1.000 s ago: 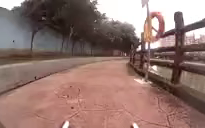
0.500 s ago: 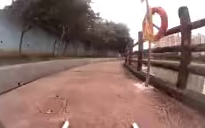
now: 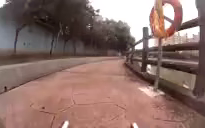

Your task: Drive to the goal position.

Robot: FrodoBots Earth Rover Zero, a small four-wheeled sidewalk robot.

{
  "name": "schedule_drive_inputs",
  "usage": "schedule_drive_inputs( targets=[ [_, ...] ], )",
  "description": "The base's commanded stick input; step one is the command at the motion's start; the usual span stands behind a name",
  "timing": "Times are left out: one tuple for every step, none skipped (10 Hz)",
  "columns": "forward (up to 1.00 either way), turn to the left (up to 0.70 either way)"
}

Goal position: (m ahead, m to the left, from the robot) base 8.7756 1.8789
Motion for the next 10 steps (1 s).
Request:
schedule_drive_inputs(
  targets=[
    [0.7,0.0],
    [0.7,0.0],
    [0.7,0.0],
    [0.7,0.0],
    [0.7,0.0],
    [0.7,0.0],
    [0.7,0.0],
    [0.7,0.0],
    [0.7,0.0],
    [0.7,0.0]
  ],
)
